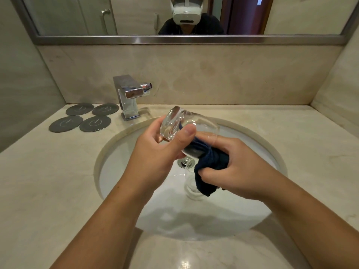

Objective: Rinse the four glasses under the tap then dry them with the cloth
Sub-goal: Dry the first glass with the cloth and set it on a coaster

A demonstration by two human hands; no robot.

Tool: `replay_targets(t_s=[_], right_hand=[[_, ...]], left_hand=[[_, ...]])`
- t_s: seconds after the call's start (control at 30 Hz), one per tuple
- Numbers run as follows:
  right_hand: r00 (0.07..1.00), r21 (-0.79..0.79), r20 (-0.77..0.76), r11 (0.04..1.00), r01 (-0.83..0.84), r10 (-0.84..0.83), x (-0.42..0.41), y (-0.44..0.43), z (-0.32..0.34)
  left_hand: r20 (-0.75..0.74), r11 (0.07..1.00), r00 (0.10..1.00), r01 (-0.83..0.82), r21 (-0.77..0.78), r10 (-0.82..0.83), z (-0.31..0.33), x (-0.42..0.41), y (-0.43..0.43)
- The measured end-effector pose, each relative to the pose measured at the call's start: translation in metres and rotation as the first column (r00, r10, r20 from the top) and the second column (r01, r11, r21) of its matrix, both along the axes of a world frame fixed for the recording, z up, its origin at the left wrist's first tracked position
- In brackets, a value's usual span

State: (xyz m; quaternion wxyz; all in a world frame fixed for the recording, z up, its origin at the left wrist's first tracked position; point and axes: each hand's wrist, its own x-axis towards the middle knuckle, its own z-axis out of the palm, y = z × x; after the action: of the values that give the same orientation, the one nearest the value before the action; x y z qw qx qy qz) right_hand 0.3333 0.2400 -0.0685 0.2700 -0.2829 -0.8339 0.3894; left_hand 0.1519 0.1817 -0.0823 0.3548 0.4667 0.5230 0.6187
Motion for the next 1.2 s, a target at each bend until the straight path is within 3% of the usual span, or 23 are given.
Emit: replay_targets(t_s=[0.13, 0.3, 0.5, 0.67, 0.9, 1.03, 1.2], right_hand=[[0.996, -0.282, -0.075, 0.958, -0.058, 0.038, 0.0, -0.001, 0.003], [0.98, -0.5, -0.187, 0.851, -0.16, 0.075, 0.002, -0.003, 0.006], [0.919, -0.665, -0.386, 0.668, -0.334, 0.076, 0.005, -0.001, 0.005], [0.896, -0.745, -0.443, 0.547, -0.382, 0.022, 0.009, 0.002, 0.001], [0.947, -0.726, -0.304, 0.669, -0.159, -0.105, 0.001, -0.002, 0.003], [0.924, -0.707, -0.33, 0.699, -0.109, -0.191, -0.004, -0.006, 0.001], [0.941, -0.32, -0.245, 0.936, 0.149, -0.233, -0.007, -0.008, -0.003]], left_hand=[[-0.098, 1.0, 0.995, 0.006, -0.015, -0.007, -0.002, -0.002, 0.0], [-0.146, 0.999, 0.988, 0.039, -0.012, -0.04, 0.0, -0.003, -0.001], [-0.174, 0.995, 0.979, 0.098, -0.028, -0.102, -0.002, -0.008, -0.001], [-0.153, 0.986, 0.974, 0.164, -0.034, -0.167, -0.003, -0.01, 0.0], [-0.008, 0.967, 0.971, 0.237, -0.095, -0.239, -0.009, -0.011, 0.003], [-0.018, 0.983, 0.992, 0.119, -0.141, -0.123, -0.005, -0.01, 0.004], [0.098, 0.985, 0.984, 0.155, -0.081, -0.147, -0.008, -0.003, 0.006]])
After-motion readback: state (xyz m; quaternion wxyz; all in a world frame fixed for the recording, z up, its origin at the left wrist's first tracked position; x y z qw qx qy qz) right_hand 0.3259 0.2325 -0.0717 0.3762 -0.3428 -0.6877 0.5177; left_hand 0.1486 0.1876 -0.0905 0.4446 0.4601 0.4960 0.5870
